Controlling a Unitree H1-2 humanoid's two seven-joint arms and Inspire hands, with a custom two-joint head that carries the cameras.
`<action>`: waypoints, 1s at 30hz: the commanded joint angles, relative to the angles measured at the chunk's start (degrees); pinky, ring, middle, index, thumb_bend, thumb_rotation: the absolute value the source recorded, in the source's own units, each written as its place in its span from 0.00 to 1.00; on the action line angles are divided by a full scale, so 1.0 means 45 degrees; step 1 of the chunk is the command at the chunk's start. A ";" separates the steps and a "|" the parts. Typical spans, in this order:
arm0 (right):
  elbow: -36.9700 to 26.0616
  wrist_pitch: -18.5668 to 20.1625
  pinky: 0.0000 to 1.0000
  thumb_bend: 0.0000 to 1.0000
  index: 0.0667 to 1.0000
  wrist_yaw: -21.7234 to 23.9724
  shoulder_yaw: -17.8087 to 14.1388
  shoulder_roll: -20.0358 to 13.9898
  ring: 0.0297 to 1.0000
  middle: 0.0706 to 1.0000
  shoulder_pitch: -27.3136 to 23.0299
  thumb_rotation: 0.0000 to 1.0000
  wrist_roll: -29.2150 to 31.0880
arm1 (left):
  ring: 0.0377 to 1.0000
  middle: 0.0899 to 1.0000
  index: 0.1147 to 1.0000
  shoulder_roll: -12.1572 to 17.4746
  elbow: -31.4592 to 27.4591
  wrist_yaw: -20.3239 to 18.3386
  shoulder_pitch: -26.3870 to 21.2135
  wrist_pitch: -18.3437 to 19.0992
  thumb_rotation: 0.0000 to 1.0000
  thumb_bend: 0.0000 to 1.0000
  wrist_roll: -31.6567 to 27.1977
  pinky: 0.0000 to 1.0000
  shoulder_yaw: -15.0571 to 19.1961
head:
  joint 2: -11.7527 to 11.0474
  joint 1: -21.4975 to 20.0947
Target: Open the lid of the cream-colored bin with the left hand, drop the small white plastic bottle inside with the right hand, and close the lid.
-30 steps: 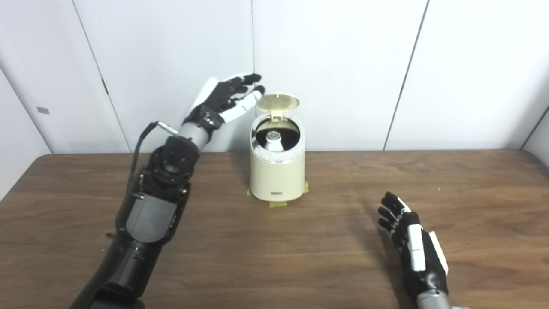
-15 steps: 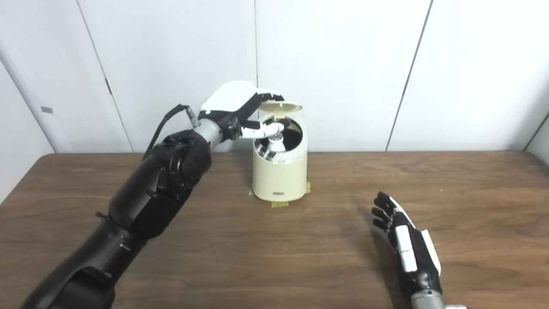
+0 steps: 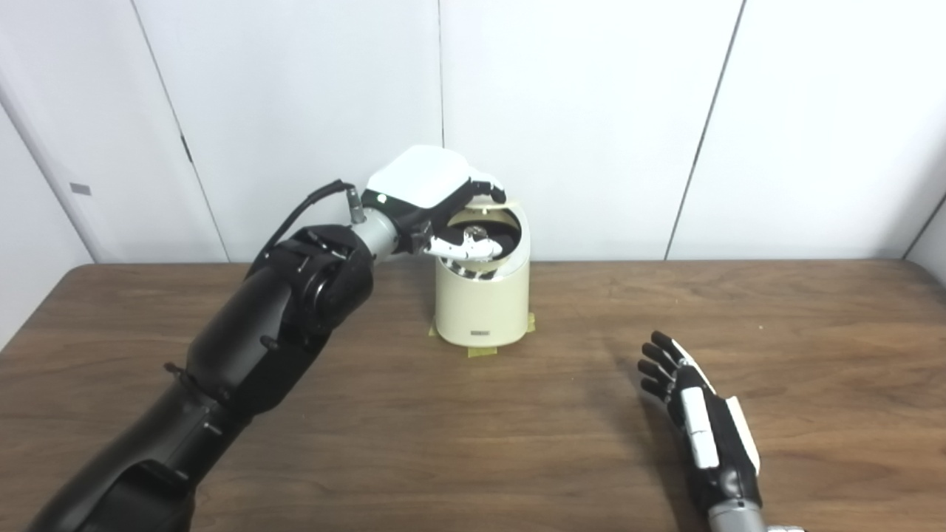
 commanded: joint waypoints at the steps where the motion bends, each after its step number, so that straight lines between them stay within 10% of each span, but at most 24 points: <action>1: -0.0345 -0.0081 0.82 0.57 0.88 -0.0003 0.0010 0.0071 0.84 0.85 -0.0270 0.98 0.0114 | 0.84 0.81 0.79 0.0205 -0.0393 -0.0078 -0.0495 -0.0246 0.73 0.55 0.0287 0.78 0.0142 | 0.0027 -0.0010; 30: -0.0829 0.0854 0.79 0.53 0.90 0.0095 0.0309 -0.0331 0.83 0.84 -0.0045 1.00 -0.0837 | 0.85 0.84 0.82 0.0173 -0.0203 -0.2766 0.0316 -0.0011 0.85 0.60 0.1488 0.81 -0.0256 | 0.0246 -0.0267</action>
